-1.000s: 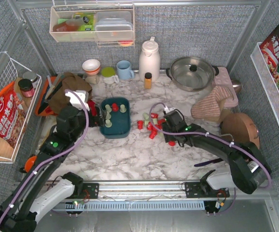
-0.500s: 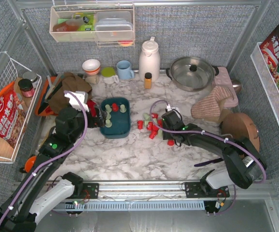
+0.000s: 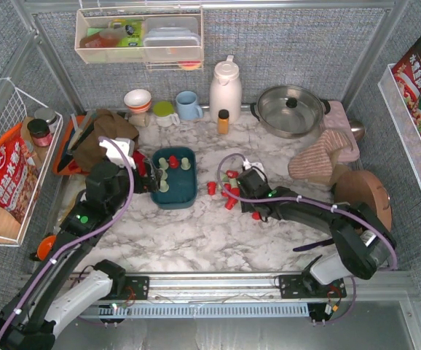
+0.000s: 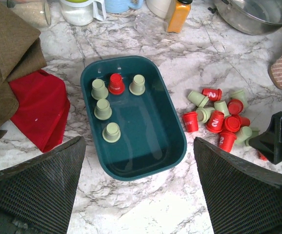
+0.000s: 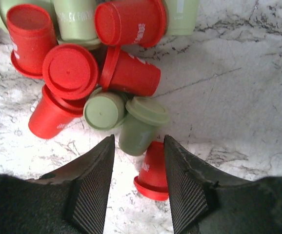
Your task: Mix the coffee capsules in the storage basket
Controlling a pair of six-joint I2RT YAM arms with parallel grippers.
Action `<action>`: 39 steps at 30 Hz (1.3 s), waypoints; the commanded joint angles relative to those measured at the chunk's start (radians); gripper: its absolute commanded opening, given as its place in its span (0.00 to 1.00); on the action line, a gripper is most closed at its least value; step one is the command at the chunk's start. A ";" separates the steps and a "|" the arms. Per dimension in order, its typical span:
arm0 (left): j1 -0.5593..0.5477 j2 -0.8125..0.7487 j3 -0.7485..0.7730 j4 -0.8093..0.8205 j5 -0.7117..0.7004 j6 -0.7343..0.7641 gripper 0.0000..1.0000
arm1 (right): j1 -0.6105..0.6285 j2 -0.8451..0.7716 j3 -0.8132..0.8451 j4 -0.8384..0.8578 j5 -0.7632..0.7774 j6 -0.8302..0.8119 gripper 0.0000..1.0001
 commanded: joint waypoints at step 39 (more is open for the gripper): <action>-0.009 0.160 -0.116 0.405 0.368 -0.266 0.80 | -0.008 -0.396 -0.280 0.717 -0.527 -0.577 0.24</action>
